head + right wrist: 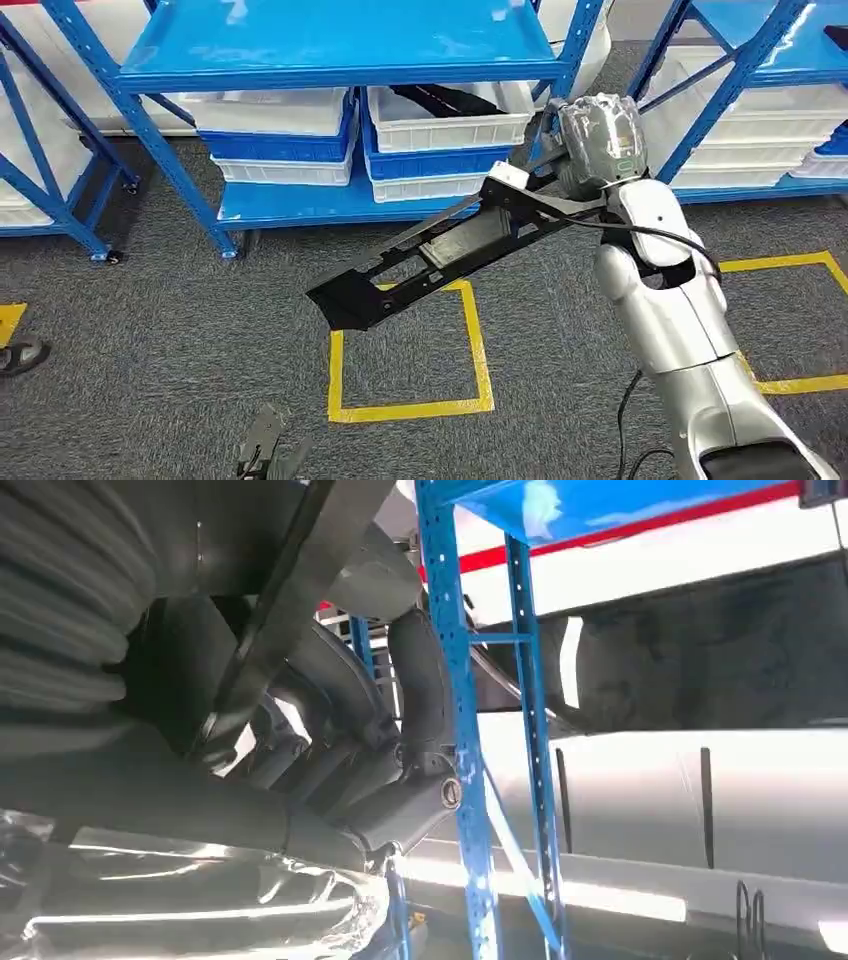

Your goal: Take the parts from the cabinet and place them on the table.

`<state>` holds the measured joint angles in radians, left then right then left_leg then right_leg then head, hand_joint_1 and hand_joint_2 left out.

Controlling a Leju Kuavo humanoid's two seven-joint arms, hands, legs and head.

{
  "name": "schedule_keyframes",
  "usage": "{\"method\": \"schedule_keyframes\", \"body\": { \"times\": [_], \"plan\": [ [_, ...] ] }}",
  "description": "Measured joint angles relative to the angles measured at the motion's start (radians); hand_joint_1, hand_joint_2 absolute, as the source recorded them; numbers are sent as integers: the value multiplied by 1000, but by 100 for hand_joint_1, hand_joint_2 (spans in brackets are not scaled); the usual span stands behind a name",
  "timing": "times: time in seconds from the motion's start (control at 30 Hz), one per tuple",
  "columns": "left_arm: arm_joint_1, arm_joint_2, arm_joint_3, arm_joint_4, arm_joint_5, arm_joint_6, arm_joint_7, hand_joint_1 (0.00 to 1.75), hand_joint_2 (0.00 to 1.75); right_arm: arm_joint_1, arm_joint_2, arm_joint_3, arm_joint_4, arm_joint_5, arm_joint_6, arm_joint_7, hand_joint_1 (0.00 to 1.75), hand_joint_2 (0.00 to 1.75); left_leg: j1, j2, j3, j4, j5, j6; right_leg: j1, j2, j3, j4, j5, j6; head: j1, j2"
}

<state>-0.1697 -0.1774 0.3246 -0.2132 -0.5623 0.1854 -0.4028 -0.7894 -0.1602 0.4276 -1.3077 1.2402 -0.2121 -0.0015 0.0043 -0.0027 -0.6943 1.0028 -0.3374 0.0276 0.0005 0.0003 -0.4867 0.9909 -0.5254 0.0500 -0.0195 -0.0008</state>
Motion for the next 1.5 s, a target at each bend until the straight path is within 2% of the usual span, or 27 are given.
{"method": "schedule_keyframes", "body": {
  "times": [0.07,0.1,0.17,0.23,0.27,0.3,0.37,0.43,0.47,0.6,0.7,0.8,0.87,0.93,0.97,1.0,1.1,1.13,1.17,1.2,1.27,1.3,1.33,1.4,1.43,1.47,1.5],
  "plan": [
    [0,-2,0,0,0,7,-3,0,175,-9,2,1,2,0,1,0,168,175,1,-1,-4,-10,22,-10,1,0,-20,-3,13,-7,5,0],
    [2,-3,0,0,0,11,-3,0,175,-6,7,2,3,2,1,0,168,175,-1,-2,-10,-13,24,-18,-15,-1,-23,-13,25,-26,-1,0],
    [3,-1,1,0,-2,15,-3,0,175,-9,12,2,6,11,0,0,168,175,7,0,-31,49,-80,-25,-23,-6,-34,-12,49,-54,-3,0],
    [3,-1,2,0,-2,16,-3,0,175,-9,16,2,7,14,-1,1,168,175,10,-1,-70,196,-183,-36,-21,-6,-57,-11,69,-59,-4,0],
    [3,0,2,0,-2,16,-3,0,175,-9,18,3,7,14,-1,1,168,175,11,-1,-88,273,-204,-42,-20,-6,-70,-11,79,-59,-5,0],
    [3,0,2,0,-3,17,-3,0,175,-7,20,3,9,10,-1,3,168,175,13,0,-91,316,-193,-46,-20,-6,-83,-10,89,-56,-4,0],
    [3,0,2,0,-3,17,-3,0,175,-5,21,1,11,-1,-1,4,168,175,20,-1,-34,267,-131,-49,-21,4,-107,-5,104,-46,-5,0],
    [3,2,2,0,-5,18,-3,0,175,-6,21,0,11,-11,0,6,168,175,27,-18,94,100,-109,-46,-22,9,-125,6,113,-37,-5,0],
    [2,2,2,0,-5,18,-3,0,175,-7,23,-2,11,-15,0,7,168,175,29,-50,145,36,-148,-41,-19,13,-139,11,116,-32,-5,0],
    [4,2,4,0,-5,18,-3,0,175,-9,29,-7,14,-21,0,10,168,175,16,-26,135,14,-140,-16,-10,37,-150,8,145,4,2,0],
    [2,0,10,-1,-5,18,-3,0,175,-9,27,-8,15,-24,0,10,168,175,19,8,121,1,-117,15,-18,14,-215,136,61,-5,7,0],
    [3,0,13,-1,-5,18,2,0,175,-2,26,-8,17,-23,0,10,168,175,16,38,99,3,-101,17,-21,12,-287,339,-16,7,6,0],
    [3,0,14,-1,-5,14,3,0,175,2,25,-8,20,-21,0,12,168,175,17,60,90,4,-94,11,-27,4,-221,256,10,27,6,0],
    [3,-2,15,-1,-4,12,6,0,175,-2,25,-8,21,-19,0,15,168,175,21,80,87,8,-91,4,-33,-39,-100,64,61,46,6,0],
    [2,1,16,-1,-4,12,8,0,175,-4,26,-8,21,-18,0,17,168,175,14,88,85,9,-89,-2,-28,-85,-82,15,49,36,8,0],
    [1,-2,16,-1,-4,12,9,0,175,-5,28,-8,21,-17,0,18,168,175,9,94,82,12,-87,-10,-14,-72,-76,15,64,22,6,0],
    [1,-1,17,-1,-3,12,11,0,175,0,23,-13,23,-14,0,20,168,175,10,122,83,8,-79,-24,-17,-38,-94,19,75,-7,3,0],
    [0,-1,17,-1,-3,12,11,0,175,1,24,-14,23,-14,0,21,168,175,16,110,76,11,-87,-32,-31,-29,-93,14,82,-19,2,0],
    [0,0,17,-1,-3,11,11,0,175,-3,24,-15,23,-14,0,21,168,175,20,51,64,48,-128,-35,-31,-14,-99,15,89,-32,1,0],
    [1,0,17,-1,-3,11,12,0,175,-2,26,-15,23,-14,0,21,168,175,19,25,42,108,-170,-35,-29,-8,-104,15,92,-42,-2,0],
    [3,0,18,-1,-3,11,12,0,175,2,32,-14,23,-14,0,21,168,175,17,2,-28,276,-251,-35,-21,18,-115,16,100,-52,-3,0],
    [4,1,18,-1,-3,11,13,0,175,5,33,-13,24,-14,0,21,168,175,17,1,-48,325,-262,-33,-16,31,-119,17,104,-58,-3,0],
    [4,1,18,-1,-3,11,13,0,175,8,32,-14,24,-14,0,21,168,175,17,0,-44,323,-250,-30,-13,45,-122,17,106,-58,-3,0],
    [4,1,19,-1,-4,5,13,0,175,11,32,-15,24,-13,0,22,168,175,17,-7,27,200,-179,-19,-10,73,-123,20,109,-56,-3,0],
    [3,2,19,-1,-5,5,14,0,175,12,32,-16,24,-13,-1,23,168,175,17,-31,78,109,-139,-10,-9,88,-123,21,110,-55,-3,0],
    [1,6,20,-1,-5,4,16,0,175,14,31,-18,23,-11,-2,24,168,175,19,-84,109,53,-136,2,-11,95,-126,23,112,-53,-2,0],
    [2,5,20,-1,-6,3,16,0,175,13,30,-19,21,-10,-2,25,168,175,21,-85,117,36,-136,0,0,104,-133,27,114,-48,0,0]
  ]
}}
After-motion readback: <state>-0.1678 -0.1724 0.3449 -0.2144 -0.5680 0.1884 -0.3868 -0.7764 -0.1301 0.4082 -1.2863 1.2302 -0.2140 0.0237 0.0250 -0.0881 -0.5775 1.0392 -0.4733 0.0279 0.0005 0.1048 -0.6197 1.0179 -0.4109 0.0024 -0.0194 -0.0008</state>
